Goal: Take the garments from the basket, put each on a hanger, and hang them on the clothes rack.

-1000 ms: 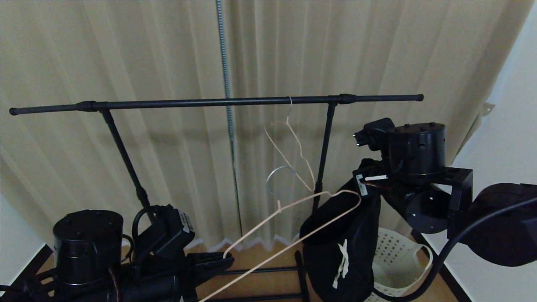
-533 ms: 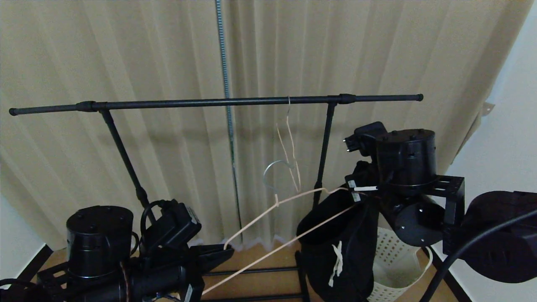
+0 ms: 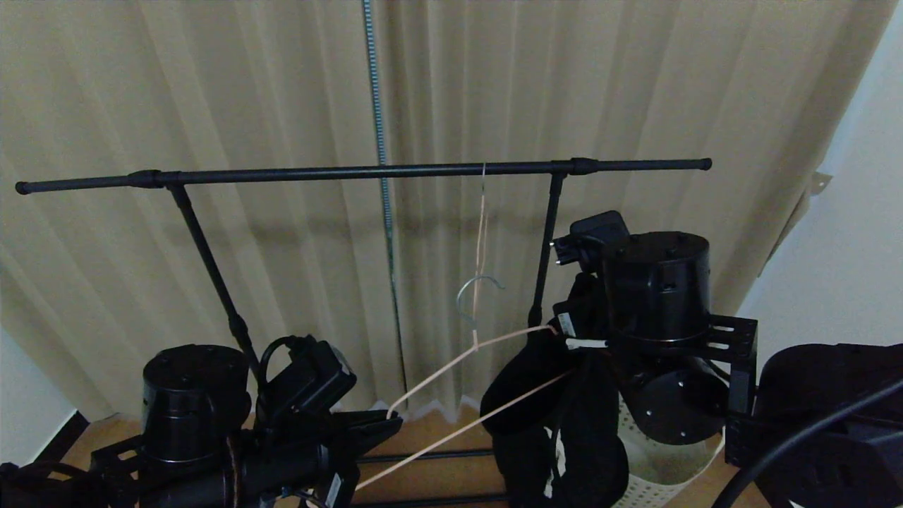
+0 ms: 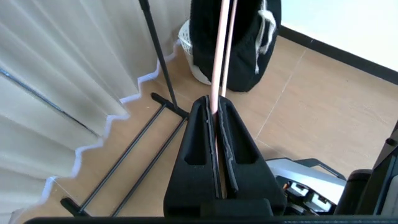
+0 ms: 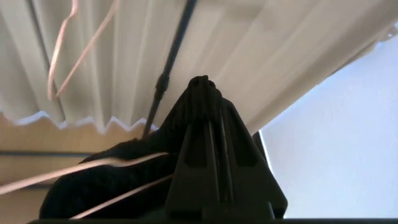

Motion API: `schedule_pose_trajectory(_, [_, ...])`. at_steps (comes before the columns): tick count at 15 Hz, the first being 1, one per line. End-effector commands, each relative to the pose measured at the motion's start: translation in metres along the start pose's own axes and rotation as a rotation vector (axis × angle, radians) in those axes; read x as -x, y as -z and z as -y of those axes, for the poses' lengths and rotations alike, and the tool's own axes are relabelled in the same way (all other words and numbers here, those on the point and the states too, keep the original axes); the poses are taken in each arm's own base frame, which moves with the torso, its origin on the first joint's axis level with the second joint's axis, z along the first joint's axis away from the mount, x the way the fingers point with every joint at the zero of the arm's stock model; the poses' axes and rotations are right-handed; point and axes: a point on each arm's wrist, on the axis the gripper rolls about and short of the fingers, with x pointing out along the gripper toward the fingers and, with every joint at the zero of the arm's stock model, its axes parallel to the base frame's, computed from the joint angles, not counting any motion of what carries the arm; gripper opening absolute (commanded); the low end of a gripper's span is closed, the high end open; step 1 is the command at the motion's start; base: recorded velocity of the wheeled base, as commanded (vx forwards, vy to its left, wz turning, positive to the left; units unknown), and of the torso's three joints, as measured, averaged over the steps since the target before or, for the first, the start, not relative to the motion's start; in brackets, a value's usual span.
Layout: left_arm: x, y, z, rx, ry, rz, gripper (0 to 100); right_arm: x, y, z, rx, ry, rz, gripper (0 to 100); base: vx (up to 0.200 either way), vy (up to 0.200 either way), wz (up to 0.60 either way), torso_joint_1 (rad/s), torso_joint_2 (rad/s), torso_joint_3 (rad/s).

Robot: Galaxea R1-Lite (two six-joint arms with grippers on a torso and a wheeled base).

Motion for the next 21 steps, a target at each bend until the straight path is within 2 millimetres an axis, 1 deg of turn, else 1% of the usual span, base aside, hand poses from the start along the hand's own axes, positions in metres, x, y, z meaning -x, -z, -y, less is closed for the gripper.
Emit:
schedule_pose_trajectory(1, [-0.002,0.0,0.0,0.005,0.002,-0.002,0,0.007,0.002,-0.008,0.012,-0.03,0.005,0,0.0,0.0,0.0,0.0,0.0,0.0])
schedule_pose_trajectory(5, [-0.006,0.001,-0.002,0.028,-0.027,-0.002,0,0.021,0.0,-0.015,0.01,-0.049,0.026,0,0.0,0.0,0.0,0.0,0.0,0.0])
schedule_pose_trajectory(7, [-0.009,0.002,-0.004,0.028,-0.052,0.0,0,0.023,-0.001,-0.016,0.009,-0.051,0.029,0,0.0,0.0,0.0,0.0,0.0,0.0])
schedule_pose_trajectory(8, [-0.015,0.004,-0.005,0.025,-0.08,0.009,0,0.03,-0.002,-0.017,0.007,-0.054,0.039,0,0.0,0.0,0.0,0.0,0.0,0.0])
schedule_pose_trajectory(9, [-0.015,0.004,-0.006,0.028,-0.092,0.013,0,0.032,-0.003,-0.015,0.002,-0.046,0.043,0,0.0,0.0,0.0,0.0,0.0,0.0])
schedule_pose_trajectory(11, [-0.012,0.004,-0.01,0.034,-0.126,0.019,0,0.028,-0.007,-0.009,-0.013,-0.025,0.044,0,0.0,0.0,0.0,0.0,0.0,0.0])
schedule_pose_trajectory(16, [0.011,0.012,-0.018,0.057,-0.192,0.014,0,0.022,-0.015,0.008,-0.048,0.018,0.049,0,0.0,0.0,0.0,0.0,0.0,0.0])
schedule_pose_trajectory(19, [0.012,0.01,-0.019,0.055,-0.195,0.023,0,0.021,-0.015,0.009,-0.051,0.023,0.05,0,0.0,0.0,0.0,0.0,0.0,0.0])
schedule_pose_trajectory(21, [0.008,0.006,-0.02,0.054,-0.192,0.037,0,0.023,-0.012,0.002,-0.034,0.007,0.045,0,0.0,0.0,0.0,0.0,0.0,0.0])
